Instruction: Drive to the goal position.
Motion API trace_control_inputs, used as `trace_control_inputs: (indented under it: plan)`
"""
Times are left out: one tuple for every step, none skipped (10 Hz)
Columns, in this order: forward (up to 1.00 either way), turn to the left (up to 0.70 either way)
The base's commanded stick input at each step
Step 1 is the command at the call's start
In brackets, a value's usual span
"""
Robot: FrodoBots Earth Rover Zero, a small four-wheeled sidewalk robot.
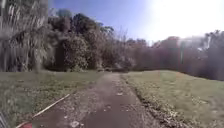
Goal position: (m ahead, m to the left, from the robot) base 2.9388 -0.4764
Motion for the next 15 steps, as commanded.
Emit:
trace_control_inputs:
  plan:
    - [0.0, 0.0]
    - [0.0, 0.0]
    - [-0.85, 0.0]
    - [-0.85, 0.0]
    - [-0.85, 0.0]
    - [-0.85, 0.0]
    - [-0.85, 0.0]
    - [-0.85, 0.0]
    - [-0.85, 0.0]
    - [-0.85, 0.0]
    - [-0.85, 0.0]
    - [-0.85, 0.0]
    - [-0.85, 0.0]
    - [-0.85, 0.0]
    - [-0.85, 0.0]
